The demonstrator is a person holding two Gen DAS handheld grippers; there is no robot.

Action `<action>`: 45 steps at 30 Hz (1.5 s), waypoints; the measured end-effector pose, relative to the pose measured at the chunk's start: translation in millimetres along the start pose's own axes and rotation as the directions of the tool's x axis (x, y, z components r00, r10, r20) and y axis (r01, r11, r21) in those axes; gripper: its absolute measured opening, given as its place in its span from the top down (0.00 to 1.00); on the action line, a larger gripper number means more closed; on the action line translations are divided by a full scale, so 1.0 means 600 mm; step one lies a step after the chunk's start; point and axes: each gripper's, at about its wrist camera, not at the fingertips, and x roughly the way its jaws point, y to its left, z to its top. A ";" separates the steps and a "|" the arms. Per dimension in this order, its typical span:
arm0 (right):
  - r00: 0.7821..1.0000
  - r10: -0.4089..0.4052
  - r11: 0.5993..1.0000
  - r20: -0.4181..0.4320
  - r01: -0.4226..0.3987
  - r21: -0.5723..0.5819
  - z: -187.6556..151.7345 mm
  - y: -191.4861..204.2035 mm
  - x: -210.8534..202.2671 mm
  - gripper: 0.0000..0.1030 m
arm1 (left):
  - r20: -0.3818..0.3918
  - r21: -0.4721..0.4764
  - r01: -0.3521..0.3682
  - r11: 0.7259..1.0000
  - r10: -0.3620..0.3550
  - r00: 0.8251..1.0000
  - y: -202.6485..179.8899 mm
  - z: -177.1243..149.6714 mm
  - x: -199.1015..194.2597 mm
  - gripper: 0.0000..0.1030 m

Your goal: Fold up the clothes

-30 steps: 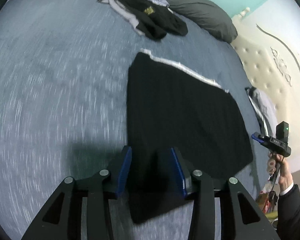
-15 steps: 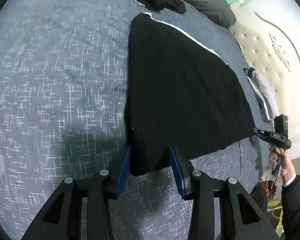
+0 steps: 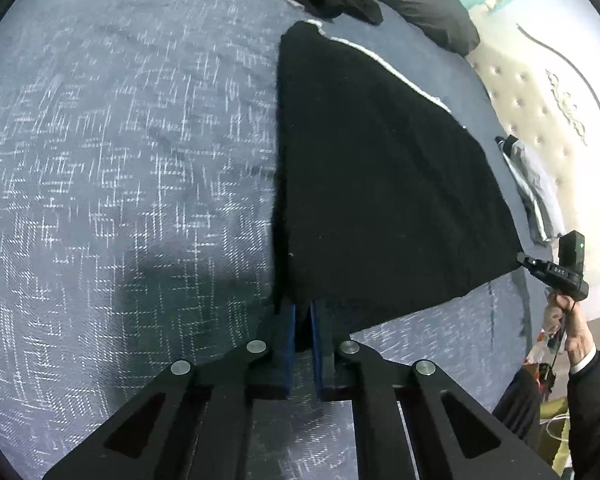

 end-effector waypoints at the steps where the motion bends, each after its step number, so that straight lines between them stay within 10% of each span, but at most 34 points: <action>1: 1.000 -0.003 1.000 -0.003 0.003 0.004 -0.001 -0.001 0.005 0.93 | 0.000 -0.006 0.004 1.000 -0.004 1.000 0.002 0.000 0.001 0.94; 9: 0.999 0.041 0.999 0.023 -0.042 0.032 -0.002 -0.002 -0.011 0.88 | 0.029 -0.022 0.007 1.000 -0.006 1.000 0.005 -0.010 -0.022 0.86; 13: 0.993 0.027 0.998 0.111 -0.032 0.045 0.002 0.012 -0.041 0.87 | 0.051 -0.076 0.017 0.997 -0.013 0.999 0.009 -0.020 -0.045 0.56; 19: 0.966 0.111 0.989 0.234 -0.131 0.072 0.006 0.043 -0.050 0.84 | 0.069 -0.160 0.075 0.984 -0.065 0.995 0.002 -0.050 -0.049 0.39; 42: 0.911 0.222 0.951 0.348 -0.282 0.129 -0.047 0.033 0.018 0.83 | 0.270 -0.419 0.116 0.900 0.001 0.963 0.006 -0.076 -0.002 0.40; 45: 0.908 0.228 0.947 0.350 -0.291 0.137 -0.048 0.027 0.022 0.83 | 0.291 -0.424 0.115 0.898 0.015 0.957 0.007 -0.074 0.000 0.52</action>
